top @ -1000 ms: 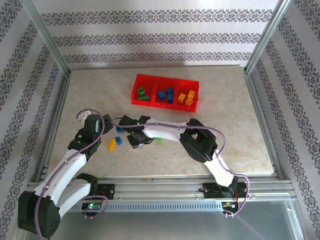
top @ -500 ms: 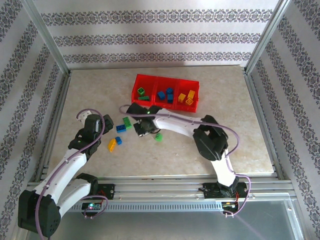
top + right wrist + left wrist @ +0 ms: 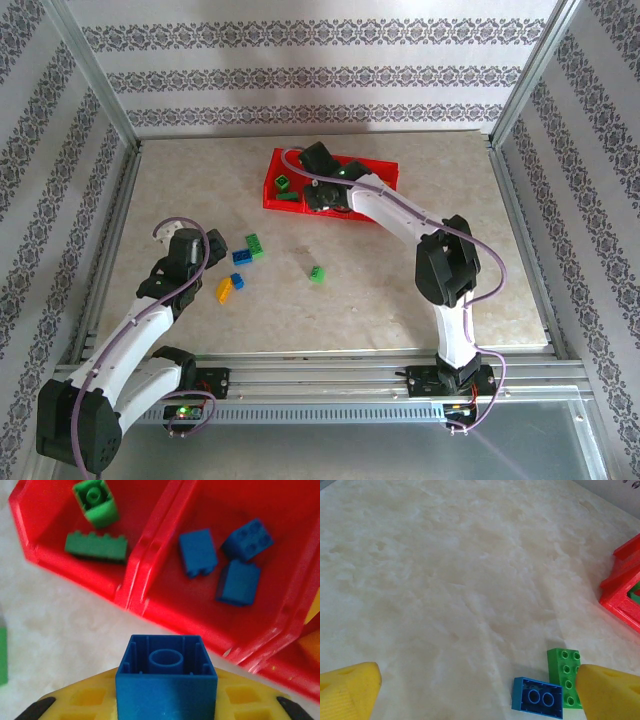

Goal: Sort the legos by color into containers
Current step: Place the lego in the container.

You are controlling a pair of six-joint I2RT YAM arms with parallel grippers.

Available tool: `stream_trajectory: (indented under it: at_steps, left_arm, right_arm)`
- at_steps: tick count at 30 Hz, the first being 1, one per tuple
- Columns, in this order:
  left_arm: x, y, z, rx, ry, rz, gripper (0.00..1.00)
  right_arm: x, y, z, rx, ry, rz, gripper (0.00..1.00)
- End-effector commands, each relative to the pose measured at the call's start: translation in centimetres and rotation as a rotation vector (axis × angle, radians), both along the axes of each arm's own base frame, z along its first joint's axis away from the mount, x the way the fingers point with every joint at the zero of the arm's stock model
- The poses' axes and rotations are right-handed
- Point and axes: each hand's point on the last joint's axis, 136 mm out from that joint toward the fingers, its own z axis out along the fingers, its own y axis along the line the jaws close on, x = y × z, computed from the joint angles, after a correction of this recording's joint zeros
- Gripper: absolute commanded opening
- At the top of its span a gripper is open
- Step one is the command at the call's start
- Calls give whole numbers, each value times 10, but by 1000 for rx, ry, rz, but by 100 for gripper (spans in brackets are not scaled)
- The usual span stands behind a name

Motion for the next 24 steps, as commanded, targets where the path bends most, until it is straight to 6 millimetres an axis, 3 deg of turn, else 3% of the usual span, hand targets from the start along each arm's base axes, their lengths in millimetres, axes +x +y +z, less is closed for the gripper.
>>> stream_trajectory:
  at_steps: [1,14,24]
  left_arm:
    - [1,4,6,1,2,9,100]
    - [5,-2,2,-26,12,-14,100]
    - [6,-5,1,-38,19,-29,100]
  right_arm:
    - [26,-8,-6,-39,-45,-2,30]
    - [99,-27,-35,-36,-84,-63,34]
    - [120,-36,-46,-33,-92,-93,47]
